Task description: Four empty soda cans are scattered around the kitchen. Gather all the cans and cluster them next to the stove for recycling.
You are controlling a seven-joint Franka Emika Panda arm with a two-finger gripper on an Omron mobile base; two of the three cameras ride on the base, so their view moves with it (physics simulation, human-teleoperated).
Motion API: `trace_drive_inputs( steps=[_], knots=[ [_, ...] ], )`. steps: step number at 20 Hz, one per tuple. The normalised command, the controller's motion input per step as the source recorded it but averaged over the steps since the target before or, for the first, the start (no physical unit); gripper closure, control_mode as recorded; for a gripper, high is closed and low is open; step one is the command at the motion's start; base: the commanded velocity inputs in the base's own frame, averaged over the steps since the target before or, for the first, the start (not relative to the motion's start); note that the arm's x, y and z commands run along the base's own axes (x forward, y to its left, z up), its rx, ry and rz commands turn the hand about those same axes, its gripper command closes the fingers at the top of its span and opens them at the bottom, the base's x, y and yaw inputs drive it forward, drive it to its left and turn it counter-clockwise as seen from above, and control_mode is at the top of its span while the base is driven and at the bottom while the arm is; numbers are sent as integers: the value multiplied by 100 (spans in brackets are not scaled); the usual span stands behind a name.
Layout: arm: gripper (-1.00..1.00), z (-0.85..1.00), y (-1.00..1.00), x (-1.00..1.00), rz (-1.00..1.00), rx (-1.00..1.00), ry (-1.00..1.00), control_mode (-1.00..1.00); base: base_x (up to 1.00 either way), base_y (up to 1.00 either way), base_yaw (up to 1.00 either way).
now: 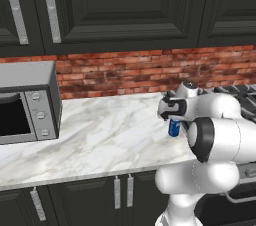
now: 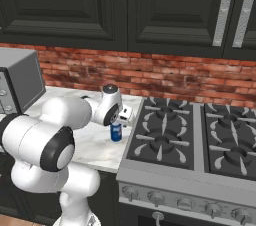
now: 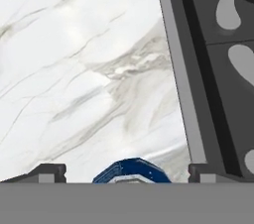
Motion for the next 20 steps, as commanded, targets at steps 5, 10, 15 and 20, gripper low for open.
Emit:
trace_drive_inputs(
  steps=[5,10,15,20],
  knots=[
    [-100,32,0,-20,0,0,-8,-100,0,0,0],
    [-100,48,0,-34,0,0,-8,-100,0,0,0],
    [-100,51,5,-55,0,0,-7,-100,0,0,0],
    [-100,48,9,-77,0,0,-5,-100,0,0,0]
  ],
)
